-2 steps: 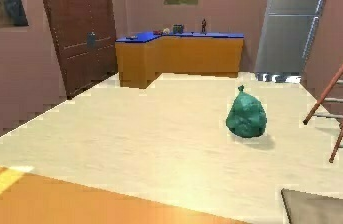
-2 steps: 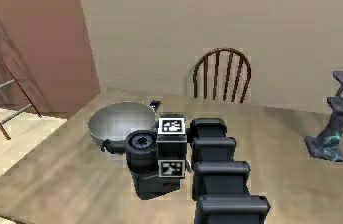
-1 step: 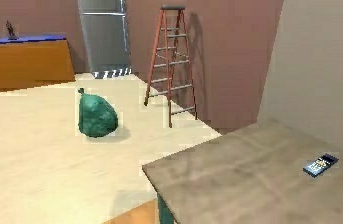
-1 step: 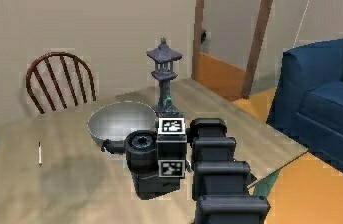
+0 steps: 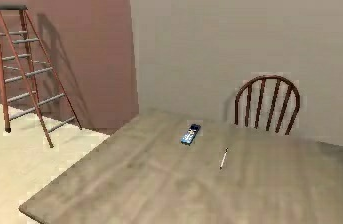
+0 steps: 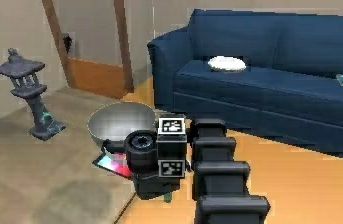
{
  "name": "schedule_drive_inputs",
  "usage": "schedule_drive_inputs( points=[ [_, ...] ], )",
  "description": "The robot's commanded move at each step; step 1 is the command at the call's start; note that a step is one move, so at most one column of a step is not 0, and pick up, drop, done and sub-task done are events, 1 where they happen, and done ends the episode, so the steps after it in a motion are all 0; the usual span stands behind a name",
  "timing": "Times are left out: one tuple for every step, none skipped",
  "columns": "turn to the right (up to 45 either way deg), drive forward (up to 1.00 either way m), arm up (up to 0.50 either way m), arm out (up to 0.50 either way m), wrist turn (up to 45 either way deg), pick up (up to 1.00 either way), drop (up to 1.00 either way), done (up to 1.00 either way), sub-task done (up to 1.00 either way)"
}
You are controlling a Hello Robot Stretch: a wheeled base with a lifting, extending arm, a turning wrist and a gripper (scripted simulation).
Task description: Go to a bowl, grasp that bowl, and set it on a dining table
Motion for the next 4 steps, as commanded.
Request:
schedule_drive_inputs(
  points=[
    [-45.0,0.00,0.00,0.00,0.0,0.00,0.00,0.00,0.00],
    [-45.0,0.00,0.00,0.00,0.0,0.00,0.00,0.00,0.00],
    [-24.0,0.00,0.00,0.00,0.0,0.00,0.00,0.00,0.00],
    [45.0,0.00,0.00,0.00,0.0,0.00,0.00,0.00,0.00]
  ],
)
